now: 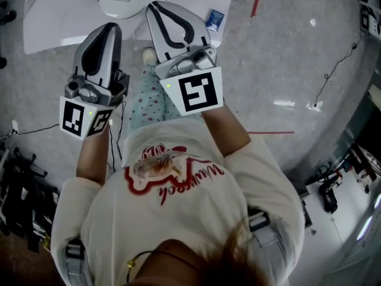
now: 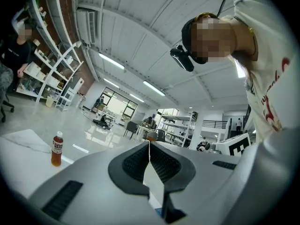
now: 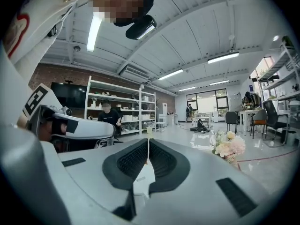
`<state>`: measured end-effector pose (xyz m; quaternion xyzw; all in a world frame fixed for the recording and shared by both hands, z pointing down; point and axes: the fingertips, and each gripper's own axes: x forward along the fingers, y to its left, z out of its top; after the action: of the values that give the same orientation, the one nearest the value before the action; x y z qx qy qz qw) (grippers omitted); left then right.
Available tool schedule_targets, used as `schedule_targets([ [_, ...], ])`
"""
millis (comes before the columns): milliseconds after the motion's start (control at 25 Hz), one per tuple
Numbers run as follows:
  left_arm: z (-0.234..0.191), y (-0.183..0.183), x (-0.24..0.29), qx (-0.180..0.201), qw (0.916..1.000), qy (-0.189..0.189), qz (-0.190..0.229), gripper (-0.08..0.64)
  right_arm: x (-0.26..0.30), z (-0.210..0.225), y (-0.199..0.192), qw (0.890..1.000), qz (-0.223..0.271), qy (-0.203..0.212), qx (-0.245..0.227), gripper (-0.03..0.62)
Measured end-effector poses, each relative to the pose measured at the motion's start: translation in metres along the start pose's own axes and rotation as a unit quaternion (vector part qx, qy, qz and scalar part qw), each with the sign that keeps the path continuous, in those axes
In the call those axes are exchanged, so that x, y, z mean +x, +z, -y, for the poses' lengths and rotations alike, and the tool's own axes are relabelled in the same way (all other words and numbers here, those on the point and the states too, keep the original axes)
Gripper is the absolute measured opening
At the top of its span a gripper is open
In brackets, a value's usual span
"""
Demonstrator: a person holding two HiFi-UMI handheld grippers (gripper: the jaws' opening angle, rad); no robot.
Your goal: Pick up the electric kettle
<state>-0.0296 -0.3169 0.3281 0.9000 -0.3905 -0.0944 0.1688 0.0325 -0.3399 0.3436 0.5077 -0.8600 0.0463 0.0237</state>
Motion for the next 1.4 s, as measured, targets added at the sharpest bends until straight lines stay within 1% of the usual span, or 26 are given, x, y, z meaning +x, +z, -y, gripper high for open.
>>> schedule_targets([
  [280, -0.017, -0.041, -0.008, -0.008, 0.9999, 0.000, -0.007, 0.014, 0.005, -0.003, -0.046, 1.000, -0.010, -0.006, 0.010, 0.018],
  [440, -0.032, -0.065, -0.015, -0.013, 0.9998, 0.004, -0.017, 0.014, 0.012, -0.004, -0.072, 1.000, -0.016, -0.019, 0.018, 0.018],
  [520, -0.036, -0.076, -0.018, -0.015, 0.9996, 0.006, -0.022, 0.014, 0.011, -0.004, -0.083, 0.999, -0.020, -0.025, 0.011, 0.018],
  [640, -0.045, -0.090, -0.022, -0.021, 0.9993, 0.006, -0.029, 0.014, 0.011, -0.009, -0.105, 0.999, -0.042, -0.027, -0.012, 0.018],
  [840, -0.047, -0.107, -0.021, -0.019, 0.9990, 0.005, -0.039, 0.014, 0.008, -0.008, -0.124, 0.998, -0.055, -0.029, -0.015, 0.018],
  [1040, -0.046, -0.120, -0.020, -0.027, 0.9985, 0.002, -0.048, 0.012, 0.005, -0.004, -0.141, 0.997, -0.066, -0.041, -0.015, 0.018],
  [1200, -0.052, -0.128, -0.022, -0.032, 0.9980, -0.003, -0.054, 0.014, 0.007, 0.001, -0.155, 0.994, -0.068, -0.078, -0.026, 0.018],
  [1400, -0.057, -0.132, -0.019, -0.033, 0.9979, -0.006, -0.055, 0.014, 0.008, 0.007, -0.171, 0.992, -0.078, -0.095, -0.030, 0.023],
])
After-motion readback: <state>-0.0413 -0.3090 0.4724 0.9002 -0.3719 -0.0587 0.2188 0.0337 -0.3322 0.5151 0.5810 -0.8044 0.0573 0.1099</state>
